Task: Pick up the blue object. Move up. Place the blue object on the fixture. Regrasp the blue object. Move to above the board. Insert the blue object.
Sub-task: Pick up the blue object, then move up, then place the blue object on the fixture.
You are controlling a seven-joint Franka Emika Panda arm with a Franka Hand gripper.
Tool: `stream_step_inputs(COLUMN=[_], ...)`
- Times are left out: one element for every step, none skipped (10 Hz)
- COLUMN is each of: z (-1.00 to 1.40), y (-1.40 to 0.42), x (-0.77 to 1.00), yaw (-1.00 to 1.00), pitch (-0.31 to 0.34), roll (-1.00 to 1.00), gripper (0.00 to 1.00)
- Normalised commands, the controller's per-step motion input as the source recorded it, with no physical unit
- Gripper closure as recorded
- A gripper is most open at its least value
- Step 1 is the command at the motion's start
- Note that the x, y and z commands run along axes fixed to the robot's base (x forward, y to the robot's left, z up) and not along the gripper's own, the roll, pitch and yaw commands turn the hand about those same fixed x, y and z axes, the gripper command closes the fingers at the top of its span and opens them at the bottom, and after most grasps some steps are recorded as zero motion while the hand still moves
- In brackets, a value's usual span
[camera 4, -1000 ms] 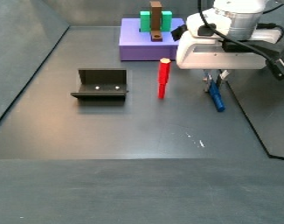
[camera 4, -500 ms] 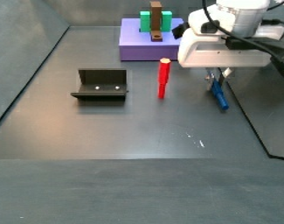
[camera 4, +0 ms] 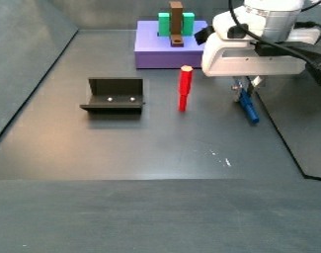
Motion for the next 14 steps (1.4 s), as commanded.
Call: stream_step_inputs(z=[0.0, 0.83, 0.83, 0.67, 0.4, -0.01, 0.0, 0.13, 0.66, 0.62, 0.62, 0.61, 0.51, 0.49], y=[0.0, 0.0, -0.03, -0.03, 0.01, 0.0, -0.11, 0.28, 0.31, 0.31, 0.31, 0.3, 0.25, 0.23], x=[0.0, 0.0, -0.02, -0.08, -0.07, 0.0, 0.06, 0.23, 0.55, 0.65, 0.68, 0.67, 0.65, 0.67], yaw=[0.0, 0.0, -0.07, -0.07, -0.05, 0.0, 0.0, -0.14, -0.12, -0.06, -0.07, -0.08, -0.09, -0.1], pitch=[0.0, 0.0, 0.005, 0.035, 0.024, 0.0, 0.1, 0.154, 0.0, 0.0, 0.0, 0.0, 0.0, 0.0], roll=[0.0, 0.0, 0.0, 0.02, 0.06, 0.08, 0.16, -0.29, -0.93, -0.91, -0.87, -0.89, -0.99, -1.0], gripper=[1.0, 1.0, 1.0, 1.0, 1.0, 1.0, 1.0, 1.0, 1.0, 1.0, 1.0, 1.0, 1.0, 1.0])
